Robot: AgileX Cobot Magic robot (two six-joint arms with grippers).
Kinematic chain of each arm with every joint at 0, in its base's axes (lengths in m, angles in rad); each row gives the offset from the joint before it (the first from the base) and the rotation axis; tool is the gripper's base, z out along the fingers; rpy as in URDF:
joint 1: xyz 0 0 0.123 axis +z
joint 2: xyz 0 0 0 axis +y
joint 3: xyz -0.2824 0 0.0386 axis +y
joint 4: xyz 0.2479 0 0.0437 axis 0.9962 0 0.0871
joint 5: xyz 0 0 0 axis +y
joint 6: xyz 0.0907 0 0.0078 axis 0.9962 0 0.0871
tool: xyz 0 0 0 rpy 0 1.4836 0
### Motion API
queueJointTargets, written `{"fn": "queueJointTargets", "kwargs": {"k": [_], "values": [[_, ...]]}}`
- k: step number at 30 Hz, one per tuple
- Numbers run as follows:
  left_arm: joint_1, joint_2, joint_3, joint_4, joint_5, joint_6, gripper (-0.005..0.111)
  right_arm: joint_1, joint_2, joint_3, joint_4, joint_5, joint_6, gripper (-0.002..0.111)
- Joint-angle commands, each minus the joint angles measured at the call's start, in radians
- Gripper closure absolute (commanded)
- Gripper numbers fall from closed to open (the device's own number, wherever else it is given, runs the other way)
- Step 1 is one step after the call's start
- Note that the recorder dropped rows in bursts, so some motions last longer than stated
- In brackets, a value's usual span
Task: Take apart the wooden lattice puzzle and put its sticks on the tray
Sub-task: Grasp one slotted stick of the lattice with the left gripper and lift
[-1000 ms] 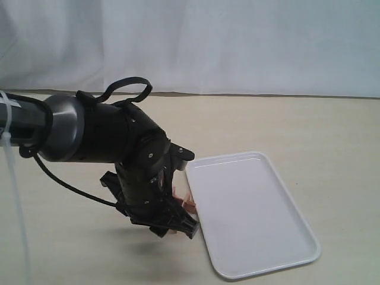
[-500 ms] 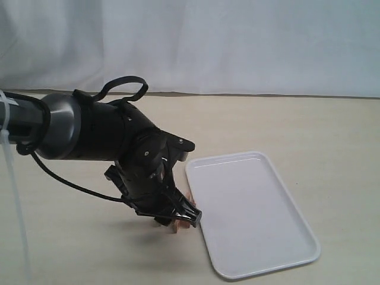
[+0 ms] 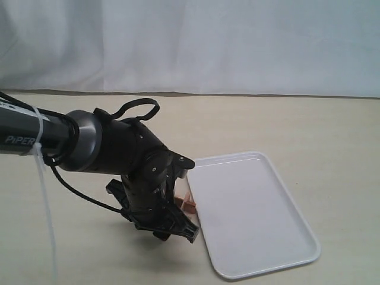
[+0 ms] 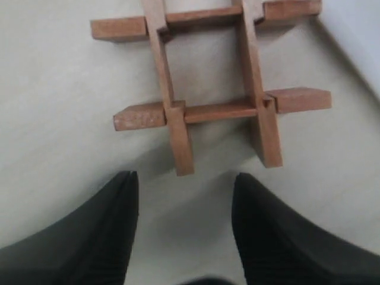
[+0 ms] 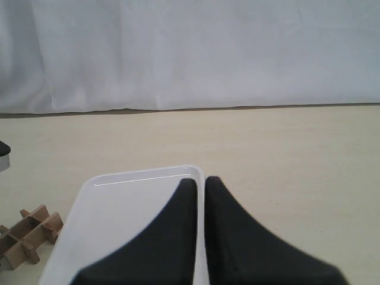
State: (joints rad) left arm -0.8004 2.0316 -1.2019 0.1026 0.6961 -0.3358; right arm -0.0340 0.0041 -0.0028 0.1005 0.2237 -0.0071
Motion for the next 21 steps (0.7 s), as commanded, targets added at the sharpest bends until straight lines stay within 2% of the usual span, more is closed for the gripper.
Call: {"fn": "queueJointTargets", "kwargs": {"k": [1,11,17,21], "values": [[0.003,0.001,0.003,0.016,-0.015,-0.011,0.060,0.001,-0.004,0.003,-0.008,0.003,-0.008,0.104],[0.009,0.001,0.003,0.025,-0.070,-0.028,0.060,0.001,-0.004,0.003,-0.008,0.003,-0.008,0.104],[0.009,0.001,0.003,0.043,-0.103,-0.038,0.076,0.001,-0.004,0.003,-0.008,0.003,-0.008,0.104],[0.009,0.001,0.003,0.043,-0.105,-0.038,0.077,0.001,-0.004,0.003,-0.008,0.003,-0.008,0.104]]}}
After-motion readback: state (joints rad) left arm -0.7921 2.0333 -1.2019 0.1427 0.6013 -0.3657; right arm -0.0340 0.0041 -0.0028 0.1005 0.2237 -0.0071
